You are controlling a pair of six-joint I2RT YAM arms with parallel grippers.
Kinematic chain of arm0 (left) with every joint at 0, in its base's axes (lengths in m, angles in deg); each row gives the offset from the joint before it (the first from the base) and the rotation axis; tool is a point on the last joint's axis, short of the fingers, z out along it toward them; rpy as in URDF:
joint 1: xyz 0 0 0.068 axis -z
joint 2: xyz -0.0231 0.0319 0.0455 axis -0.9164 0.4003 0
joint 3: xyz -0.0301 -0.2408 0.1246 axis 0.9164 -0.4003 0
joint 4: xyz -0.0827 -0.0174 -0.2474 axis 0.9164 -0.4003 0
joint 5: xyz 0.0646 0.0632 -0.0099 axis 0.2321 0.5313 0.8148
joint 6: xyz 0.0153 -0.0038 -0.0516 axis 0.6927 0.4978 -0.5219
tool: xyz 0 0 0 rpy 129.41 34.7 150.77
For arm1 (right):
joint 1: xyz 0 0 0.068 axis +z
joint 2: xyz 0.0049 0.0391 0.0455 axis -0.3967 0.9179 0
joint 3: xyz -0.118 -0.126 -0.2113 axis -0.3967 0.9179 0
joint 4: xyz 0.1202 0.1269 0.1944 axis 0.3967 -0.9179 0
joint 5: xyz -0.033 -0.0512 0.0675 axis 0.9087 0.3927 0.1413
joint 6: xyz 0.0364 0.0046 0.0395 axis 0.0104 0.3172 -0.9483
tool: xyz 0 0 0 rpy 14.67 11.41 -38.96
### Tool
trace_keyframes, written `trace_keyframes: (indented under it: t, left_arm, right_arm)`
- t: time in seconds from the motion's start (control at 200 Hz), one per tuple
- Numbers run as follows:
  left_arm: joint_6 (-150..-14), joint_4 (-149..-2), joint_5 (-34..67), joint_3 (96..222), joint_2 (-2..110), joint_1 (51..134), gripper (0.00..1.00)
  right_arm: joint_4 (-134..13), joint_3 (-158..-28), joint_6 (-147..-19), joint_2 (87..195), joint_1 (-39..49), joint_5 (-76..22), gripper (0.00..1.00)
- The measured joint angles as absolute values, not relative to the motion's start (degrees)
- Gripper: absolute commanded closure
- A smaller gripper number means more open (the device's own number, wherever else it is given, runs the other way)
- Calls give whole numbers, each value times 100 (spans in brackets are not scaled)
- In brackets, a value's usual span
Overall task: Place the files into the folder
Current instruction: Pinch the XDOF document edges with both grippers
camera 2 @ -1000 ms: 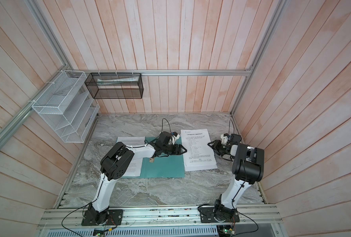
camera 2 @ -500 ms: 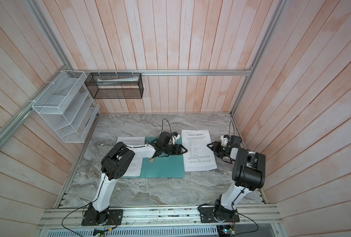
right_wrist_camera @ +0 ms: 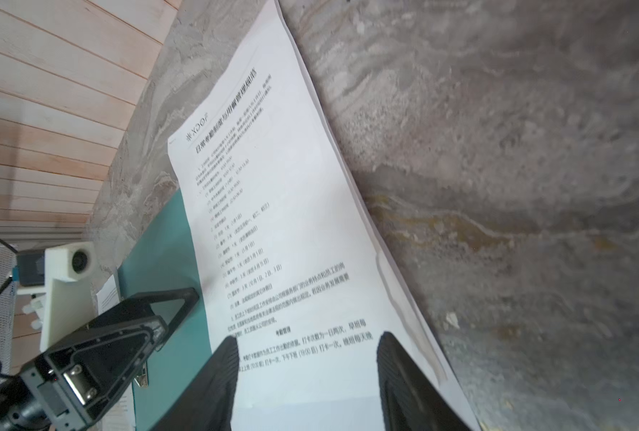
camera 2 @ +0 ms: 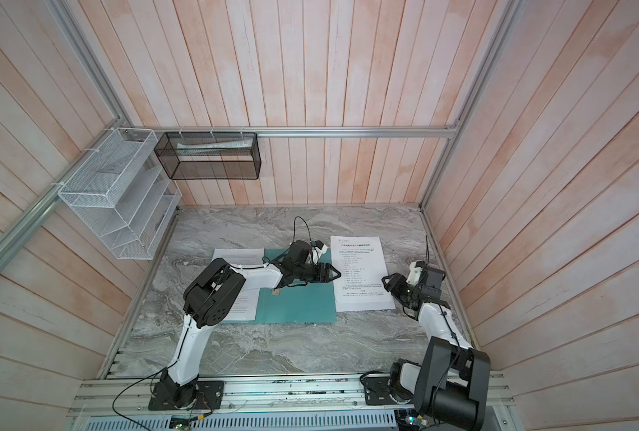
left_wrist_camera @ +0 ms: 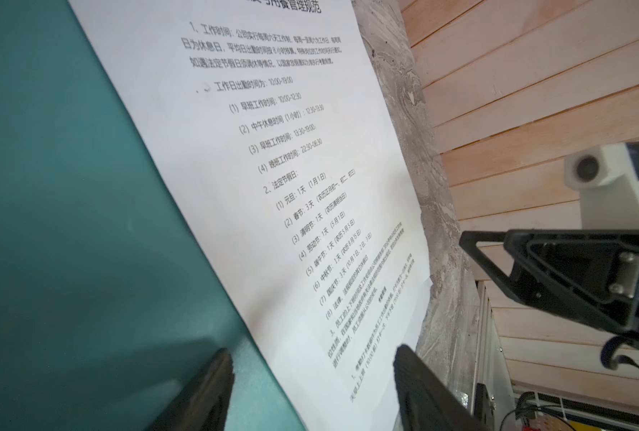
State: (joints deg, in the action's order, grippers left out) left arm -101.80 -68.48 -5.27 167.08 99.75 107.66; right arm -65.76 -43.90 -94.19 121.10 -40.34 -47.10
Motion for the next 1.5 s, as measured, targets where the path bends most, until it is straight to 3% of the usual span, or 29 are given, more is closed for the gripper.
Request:
trace_keyframes:
  t: [0.335, 0.66, 1.501]
  left_arm:
    - [-10182, -6887, -529, 16739, 9964, 10766, 29]
    - [-10204, -7296, -567, 17574, 10010, 10766, 29]
    - [-10444, -7429, -1019, 18686, 11161, 10790, 30]
  right_arm:
    - [-6301, -3924, -9758, 12272, -4076, -4832, 45]
    - [-6309, -3852, -9756, 12193, -4146, -4922, 45]
    - [-5933, -3441, -9880, 12283, -4257, -5309, 45]
